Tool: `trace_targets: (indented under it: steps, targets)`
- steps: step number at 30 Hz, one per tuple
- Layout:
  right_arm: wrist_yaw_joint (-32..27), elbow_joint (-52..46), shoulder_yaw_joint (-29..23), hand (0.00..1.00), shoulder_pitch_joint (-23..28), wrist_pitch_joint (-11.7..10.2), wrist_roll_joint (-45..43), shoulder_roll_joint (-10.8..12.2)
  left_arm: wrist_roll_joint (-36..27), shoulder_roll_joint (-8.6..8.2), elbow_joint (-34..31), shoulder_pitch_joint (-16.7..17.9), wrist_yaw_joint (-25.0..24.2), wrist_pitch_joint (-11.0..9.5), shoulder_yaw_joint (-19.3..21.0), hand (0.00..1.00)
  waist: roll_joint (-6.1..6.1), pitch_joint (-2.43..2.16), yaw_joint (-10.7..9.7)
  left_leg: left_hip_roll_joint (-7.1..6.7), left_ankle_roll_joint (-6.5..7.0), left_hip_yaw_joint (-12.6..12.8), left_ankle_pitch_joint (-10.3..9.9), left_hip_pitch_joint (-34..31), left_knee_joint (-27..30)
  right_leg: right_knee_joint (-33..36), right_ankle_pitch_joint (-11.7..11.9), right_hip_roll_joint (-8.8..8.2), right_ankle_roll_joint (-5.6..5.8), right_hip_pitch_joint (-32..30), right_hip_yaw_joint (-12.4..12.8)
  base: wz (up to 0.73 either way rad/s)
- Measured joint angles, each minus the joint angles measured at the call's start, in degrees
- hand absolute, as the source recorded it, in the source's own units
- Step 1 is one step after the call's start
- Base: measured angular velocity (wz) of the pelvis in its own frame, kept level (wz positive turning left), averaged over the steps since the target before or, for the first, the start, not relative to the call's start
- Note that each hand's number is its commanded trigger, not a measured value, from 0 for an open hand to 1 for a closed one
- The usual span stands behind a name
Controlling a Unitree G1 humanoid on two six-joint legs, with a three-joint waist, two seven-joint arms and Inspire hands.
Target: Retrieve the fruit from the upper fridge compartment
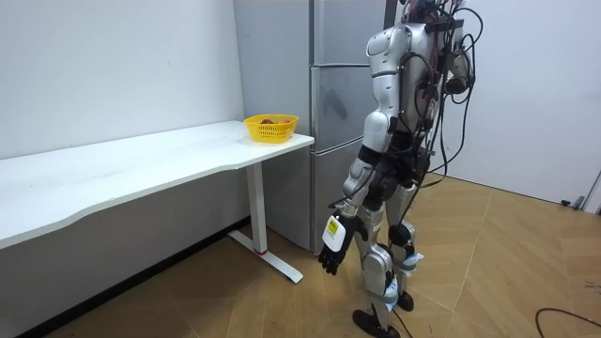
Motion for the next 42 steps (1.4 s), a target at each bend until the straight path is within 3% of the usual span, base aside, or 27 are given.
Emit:
trace_targets:
  steps: [3, 7, 14, 18, 26, 37, 42]
  targets:
    - [-1.55, 10.41, 0.73, 0.00, 0.60, 0.38, -2.52, 1.76, 0.21, -0.06, 0.00, -0.60, 1.21, 0.46, -0.16, 0.00, 0.51, -0.08, 0.88, -0.01, -0.02, -0.29, -0.01, 0.84, -0.08, -0.60, -0.21, -0.03, 0.02, 0.89, -0.13, 0.10]
    - [-4.80, 22.27, 6.73, 0.00, 0.40, 0.71, -6.07, 4.04, -0.61, -0.56, -0.18, -0.62, 2.29, 0.64, -3.46, 0.00, 2.08, -0.11, 1.84, -0.04, -0.02, -0.23, -0.03, 1.12, -0.08, -0.52, -0.34, -0.04, 0.05, 1.11, -0.15, 0.00]
    - [-11.38, 38.52, 8.88, 0.00, -1.60, 0.55, -10.77, 10.17, -0.24, -3.68, 0.33, -0.71, 2.76, 0.36, -4.31, 0.00, 4.90, 0.44, 1.67, -0.72, 0.14, -1.58, -0.11, 2.96, -1.19, -0.02, -1.64, -0.51, 0.50, 2.56, -0.47, 0.07]
    - [-14.64, 41.94, 9.49, 0.00, -2.64, 0.33, -11.06, 12.41, -0.15, -3.98, 0.39, -0.01, 2.48, 0.52, -4.24, 0.00, 5.11, 0.47, 1.79, -0.78, 0.14, -1.67, -0.10, 3.47, -1.37, 0.48, -2.13, -0.53, 0.49, 2.69, -0.48, 0.00]
    - [-21.52, 47.14, 11.25, 0.00, -5.59, 0.32, -13.70, 16.02, -0.17, -6.90, 1.18, 0.71, 2.45, 1.24, -4.26, 0.00, 5.13, 0.46, 1.66, -1.01, 0.15, -2.36, -0.10, 3.46, -1.33, 0.38, -2.59, -0.68, 0.60, 3.21, -1.02, 0.03]
    - [-25.13, 47.95, 16.31, 0.00, -8.82, 1.71, -16.04, 16.99, 0.38, -7.60, -0.08, -0.73, 0.13, 3.78, -5.48, 0.00, 6.95, 0.57, 2.13, -1.19, 0.15, -3.12, -0.08, 3.38, -1.26, 0.49, -2.98, -1.03, 0.62, 3.39, -1.79, 0.04]
    - [-25.95, 47.13, 17.44, 0.00, -9.04, 2.07, -16.38, 16.97, 0.44, -7.62, -2.25, -0.80, 0.09, 4.46, -5.48, 0.00, 7.08, 0.62, 2.78, -1.28, 0.16, -3.16, -0.08, 3.38, -1.25, 0.50, -3.01, -1.10, 0.67, 3.41, -1.79, 0.00]
